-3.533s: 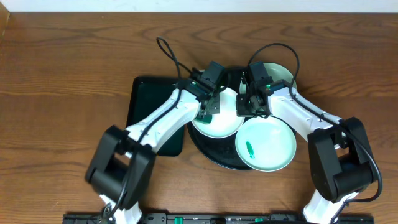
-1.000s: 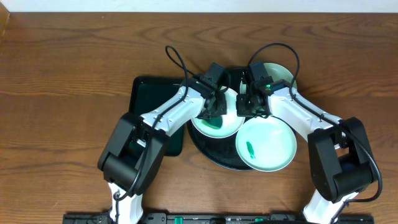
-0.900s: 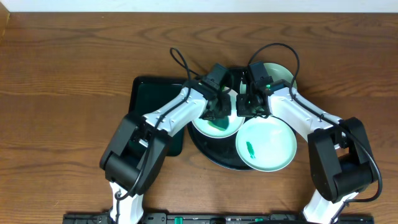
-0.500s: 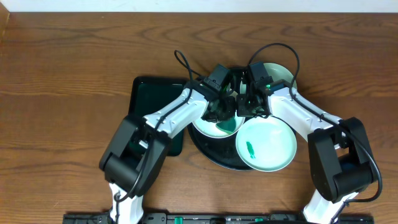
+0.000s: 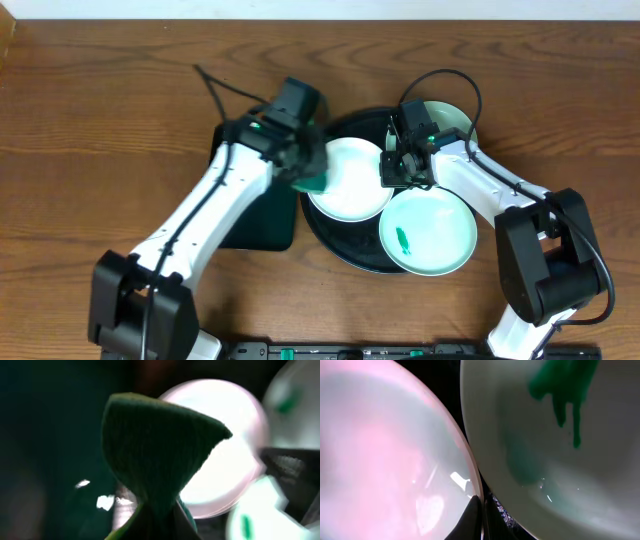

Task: Clean dirty plates on tray and stack at the side
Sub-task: 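Carry the sponge back and lower it into the dark green tray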

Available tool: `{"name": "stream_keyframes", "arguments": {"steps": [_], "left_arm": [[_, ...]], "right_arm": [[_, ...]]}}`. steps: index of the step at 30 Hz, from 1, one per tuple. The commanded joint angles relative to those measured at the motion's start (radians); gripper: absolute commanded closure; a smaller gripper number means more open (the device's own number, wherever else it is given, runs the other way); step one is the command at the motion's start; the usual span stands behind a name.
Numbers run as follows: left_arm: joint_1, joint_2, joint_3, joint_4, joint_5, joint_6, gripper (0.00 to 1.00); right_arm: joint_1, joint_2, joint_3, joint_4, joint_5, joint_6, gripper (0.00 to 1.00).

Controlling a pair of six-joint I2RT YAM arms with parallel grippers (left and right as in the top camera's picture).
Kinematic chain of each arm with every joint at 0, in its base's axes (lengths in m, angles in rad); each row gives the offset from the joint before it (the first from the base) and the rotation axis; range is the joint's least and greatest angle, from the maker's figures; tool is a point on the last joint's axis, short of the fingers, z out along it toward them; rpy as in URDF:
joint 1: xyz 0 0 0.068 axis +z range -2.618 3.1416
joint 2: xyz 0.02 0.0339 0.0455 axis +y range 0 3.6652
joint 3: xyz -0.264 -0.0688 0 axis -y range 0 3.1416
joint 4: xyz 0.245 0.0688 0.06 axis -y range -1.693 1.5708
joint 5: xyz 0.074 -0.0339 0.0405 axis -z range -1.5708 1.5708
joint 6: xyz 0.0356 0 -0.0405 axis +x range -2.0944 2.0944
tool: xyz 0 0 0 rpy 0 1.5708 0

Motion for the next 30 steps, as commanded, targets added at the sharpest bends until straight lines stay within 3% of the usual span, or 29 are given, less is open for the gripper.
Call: {"name": "stream_keyframes", "arguments": {"steps": [1,14,30], "left_arm": [[0.066,-0.005,0.0,-0.084,-0.125,0.038,0.93],[0.179,-0.005,-0.026,-0.189,-0.28,0.065,0.93],[0.188,-0.005,-0.245,0.054,-0.306,0.065,0.92]], "right_arm": [[0.02,0.009,-0.004,0.005,-0.037,-0.002,0.99],[0.02,0.009,-0.004,0.005,-0.037,-0.002,0.99],[0.02,0.009,-0.004,0.005,-0.037,-0.002,0.99]]}}
